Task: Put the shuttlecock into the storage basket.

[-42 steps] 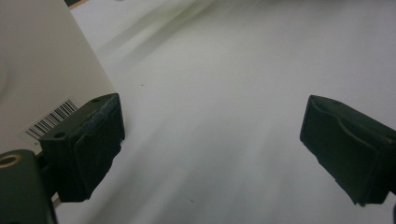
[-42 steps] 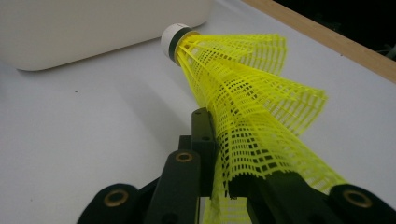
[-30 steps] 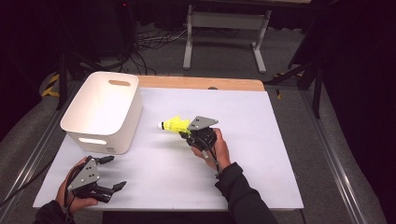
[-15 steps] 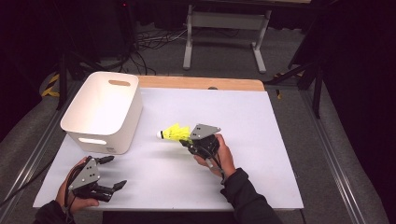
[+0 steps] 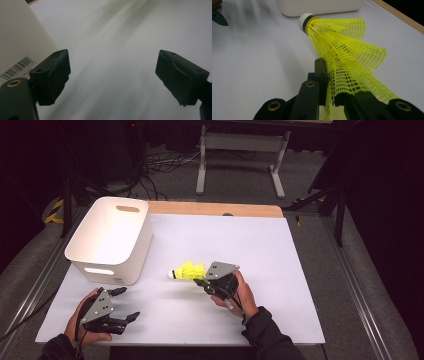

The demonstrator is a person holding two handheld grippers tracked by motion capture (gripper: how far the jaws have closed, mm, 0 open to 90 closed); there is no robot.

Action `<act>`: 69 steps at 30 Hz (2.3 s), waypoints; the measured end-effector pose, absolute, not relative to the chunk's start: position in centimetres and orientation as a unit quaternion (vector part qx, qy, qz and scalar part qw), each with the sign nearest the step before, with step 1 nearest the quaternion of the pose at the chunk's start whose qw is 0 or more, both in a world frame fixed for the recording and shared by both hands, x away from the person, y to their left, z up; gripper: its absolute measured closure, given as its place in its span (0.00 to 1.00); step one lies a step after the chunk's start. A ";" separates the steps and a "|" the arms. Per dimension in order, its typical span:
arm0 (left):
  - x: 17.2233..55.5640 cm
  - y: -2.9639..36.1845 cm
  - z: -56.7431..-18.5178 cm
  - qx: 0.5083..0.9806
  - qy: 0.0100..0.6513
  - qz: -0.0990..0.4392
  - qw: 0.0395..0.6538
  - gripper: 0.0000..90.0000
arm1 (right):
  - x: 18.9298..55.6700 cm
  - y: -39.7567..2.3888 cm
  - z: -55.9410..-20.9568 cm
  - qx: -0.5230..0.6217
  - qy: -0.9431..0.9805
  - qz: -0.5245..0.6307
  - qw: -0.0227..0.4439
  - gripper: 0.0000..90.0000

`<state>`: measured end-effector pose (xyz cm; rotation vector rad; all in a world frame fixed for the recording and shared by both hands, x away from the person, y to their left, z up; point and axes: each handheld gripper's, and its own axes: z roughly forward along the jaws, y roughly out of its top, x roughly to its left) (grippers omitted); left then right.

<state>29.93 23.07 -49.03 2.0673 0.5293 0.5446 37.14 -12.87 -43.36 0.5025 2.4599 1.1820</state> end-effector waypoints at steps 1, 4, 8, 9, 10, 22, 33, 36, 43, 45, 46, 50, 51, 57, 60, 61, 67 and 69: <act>29.9 23.1 -49.0 0.837 0.214 0.221 0.453 0.15 | 36.9 -12.8 -43.4 0.174 0.873 0.418 0.180 0.95; 30.0 22.6 -48.9 0.838 0.210 0.220 0.453 0.15 | 36.5 -12.7 -43.4 0.167 0.877 0.415 0.173 0.95; 30.5 21.4 -48.7 0.843 0.200 0.214 0.451 0.14 | 35.9 -12.3 -43.8 0.155 0.885 0.408 0.163 0.95; 30.5 21.4 -48.7 0.843 0.200 0.214 0.451 0.14 | 35.9 -12.3 -43.8 0.155 0.885 0.408 0.163 0.95; 30.6 21.0 -48.6 0.846 0.197 0.212 0.448 0.14 | 35.7 -12.2 -43.9 0.152 0.887 0.406 0.160 0.95; 32.7 16.8 -48.0 0.864 0.167 0.192 0.435 0.18 | 35.0 -11.0 -44.3 0.129 0.900 0.390 0.146 0.95; 34.8 14.0 -48.2 0.879 0.169 0.175 0.410 0.28 | 34.5 -10.1 -44.3 0.104 0.912 0.362 0.160 0.95; 35.5 13.5 -48.4 0.885 0.171 0.168 0.399 0.32 | 34.4 -9.9 -44.0 0.093 0.915 0.357 0.162 0.95; 36.4 12.8 -48.5 0.890 0.171 0.144 0.397 0.47 | 34.3 -8.9 -43.3 0.067 0.927 0.326 0.175 0.93; 36.7 12.5 -48.3 0.894 0.160 0.138 0.396 0.49 | 34.4 -8.6 -43.0 0.064 0.927 0.325 0.173 0.93; 36.7 12.5 -48.3 0.894 0.160 0.138 0.396 0.51 | 34.4 -8.6 -43.0 0.064 0.927 0.325 0.173 0.93; 36.8 11.7 -48.3 0.895 0.153 0.137 0.397 0.55 | 34.7 -8.0 -42.5 0.051 0.933 0.313 0.168 0.92; 36.8 11.7 -48.3 0.895 0.153 0.137 0.397 0.55 | 34.8 -7.9 -42.5 0.049 0.935 0.310 0.166 0.91; 37.2 11.1 -48.1 0.893 0.147 0.148 0.398 0.54 | 35.2 -7.6 -41.8 0.046 0.942 0.293 0.154 0.87; 37.3 11.1 -48.1 0.892 0.144 0.147 0.403 0.55 | 35.3 -7.5 -41.6 0.048 0.943 0.294 0.151 0.83; 37.3 11.2 -48.1 0.889 0.148 0.149 0.407 0.56 | 35.3 -7.6 -41.2 0.052 0.938 0.313 0.138 0.80; 37.0 11.5 -47.9 0.877 0.145 0.157 0.430 0.59 | 35.0 -7.8 -40.3 0.048 0.931 0.340 0.126 0.71; 36.9 11.5 -47.9 0.875 0.147 0.160 0.433 0.60 | 34.8 -8.0 -40.0 0.052 0.928 0.344 0.130 0.67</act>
